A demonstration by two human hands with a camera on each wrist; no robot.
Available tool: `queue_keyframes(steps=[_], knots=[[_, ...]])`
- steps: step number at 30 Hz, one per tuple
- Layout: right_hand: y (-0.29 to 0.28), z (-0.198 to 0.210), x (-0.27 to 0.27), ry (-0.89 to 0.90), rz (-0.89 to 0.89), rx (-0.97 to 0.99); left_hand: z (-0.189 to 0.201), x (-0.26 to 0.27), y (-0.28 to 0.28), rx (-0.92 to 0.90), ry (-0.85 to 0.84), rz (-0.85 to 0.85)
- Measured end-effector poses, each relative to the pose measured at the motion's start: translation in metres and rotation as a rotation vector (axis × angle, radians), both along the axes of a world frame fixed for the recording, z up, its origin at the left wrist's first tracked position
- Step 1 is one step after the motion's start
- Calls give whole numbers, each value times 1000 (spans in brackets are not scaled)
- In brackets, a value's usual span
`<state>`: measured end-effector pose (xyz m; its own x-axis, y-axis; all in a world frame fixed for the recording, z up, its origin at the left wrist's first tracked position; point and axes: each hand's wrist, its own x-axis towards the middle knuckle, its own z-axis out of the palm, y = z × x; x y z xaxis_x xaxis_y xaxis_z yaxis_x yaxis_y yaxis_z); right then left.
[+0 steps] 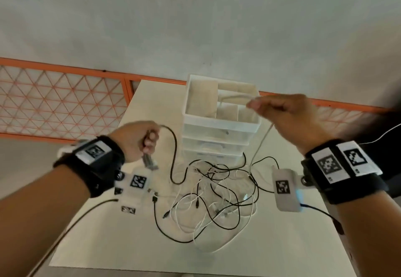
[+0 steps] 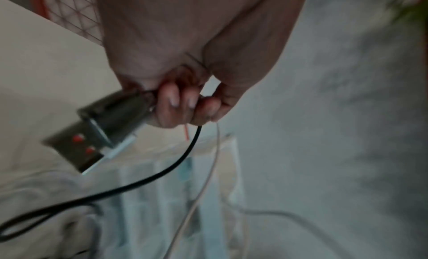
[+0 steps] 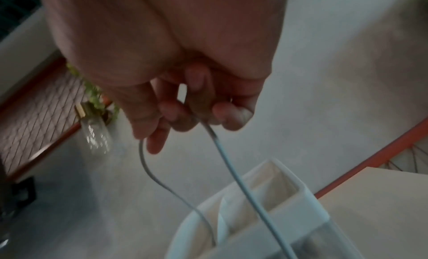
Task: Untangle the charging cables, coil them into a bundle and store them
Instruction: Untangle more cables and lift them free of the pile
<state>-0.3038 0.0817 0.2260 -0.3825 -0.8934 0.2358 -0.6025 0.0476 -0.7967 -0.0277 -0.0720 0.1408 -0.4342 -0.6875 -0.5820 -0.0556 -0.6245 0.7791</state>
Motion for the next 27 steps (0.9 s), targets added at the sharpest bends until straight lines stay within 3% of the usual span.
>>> queue_keyframes(steps=[2,5,10,14,18,23,27], knots=[[2,-10,10,50,85,119,26,3,-7,-39,134,57],[-3,-9,33,34,176,153,52,-7,4,-148,166,91],[-15,10,63,37,302,90,55,-25,25,-321,203,10],[-15,21,66,19,294,-45,47,-11,15,-254,176,226],[-8,30,56,-107,297,-144,29,17,-3,-160,4,421],[0,22,70,-130,470,-10,26,19,-3,-227,-36,319],[-14,7,83,-125,408,-19,39,10,17,-342,112,37]])
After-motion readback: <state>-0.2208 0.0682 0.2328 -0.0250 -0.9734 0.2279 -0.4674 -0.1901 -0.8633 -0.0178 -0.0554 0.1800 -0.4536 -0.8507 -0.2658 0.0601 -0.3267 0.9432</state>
